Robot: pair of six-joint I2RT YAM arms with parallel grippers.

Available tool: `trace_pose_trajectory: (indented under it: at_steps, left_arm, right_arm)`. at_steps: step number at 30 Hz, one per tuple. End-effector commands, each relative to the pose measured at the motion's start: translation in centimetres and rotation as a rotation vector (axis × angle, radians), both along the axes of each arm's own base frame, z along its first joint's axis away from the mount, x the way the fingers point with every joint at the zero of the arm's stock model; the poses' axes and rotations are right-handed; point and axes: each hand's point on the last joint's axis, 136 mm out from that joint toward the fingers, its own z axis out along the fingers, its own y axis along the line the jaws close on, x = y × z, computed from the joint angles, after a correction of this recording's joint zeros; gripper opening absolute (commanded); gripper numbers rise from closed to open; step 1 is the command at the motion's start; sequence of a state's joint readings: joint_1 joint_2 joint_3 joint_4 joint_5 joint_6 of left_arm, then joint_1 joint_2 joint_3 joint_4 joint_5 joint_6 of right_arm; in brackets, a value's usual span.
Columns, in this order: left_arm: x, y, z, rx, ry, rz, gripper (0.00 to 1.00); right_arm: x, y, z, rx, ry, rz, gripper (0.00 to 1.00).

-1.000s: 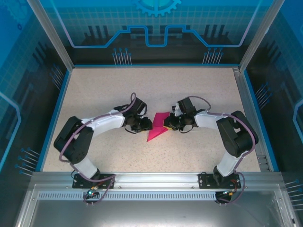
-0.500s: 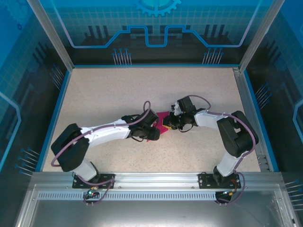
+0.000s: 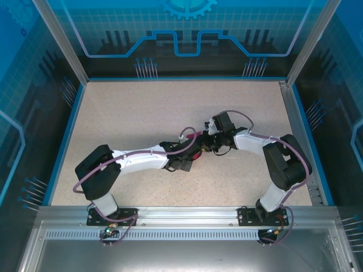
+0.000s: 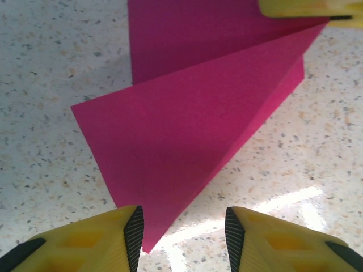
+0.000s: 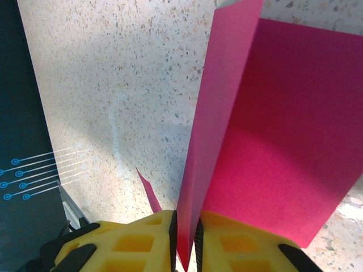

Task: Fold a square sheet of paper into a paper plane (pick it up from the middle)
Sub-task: Fourth fold the wing at the center of the table.

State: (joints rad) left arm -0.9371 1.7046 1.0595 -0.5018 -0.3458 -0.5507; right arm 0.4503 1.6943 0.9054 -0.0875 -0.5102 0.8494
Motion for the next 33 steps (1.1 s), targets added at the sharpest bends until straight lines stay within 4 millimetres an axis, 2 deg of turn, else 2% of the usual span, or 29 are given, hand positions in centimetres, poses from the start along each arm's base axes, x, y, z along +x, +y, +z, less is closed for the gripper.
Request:
trace_pose_trajectory:
  at_steps: [1,14,24,26,28,33]
  left_arm:
    - [0.5,0.9,0.1,0.074,-0.045,0.026,0.44]
    - [0.7,0.5,-1.0,0.115,-0.063,0.004,0.43]
    - [0.7,0.5,-1.0,0.139,-0.082,0.002,0.35]
    - [0.7,0.5,-0.7,0.145,-0.095,0.003,0.37]
    - [0.7,0.5,-0.2,0.152,-0.114,0.001,0.43]
    - [0.5,-0.2,0.9,0.132,-0.158,-0.021,0.47]
  right_arm:
    - [0.4,0.0,1.3,0.024,-0.008,0.001,0.19]
    - [0.6,0.2,1.6,0.030,-0.006,0.004,0.20]
    - [0.6,0.2,1.6,0.024,-0.002,0.006,0.20]
    - [0.6,0.2,1.5,0.021,-0.001,0.007,0.20]
    - [0.5,0.3,1.4,0.021,0.001,0.009,0.20]
    - [0.6,0.2,1.4,0.019,0.001,0.007,0.21]
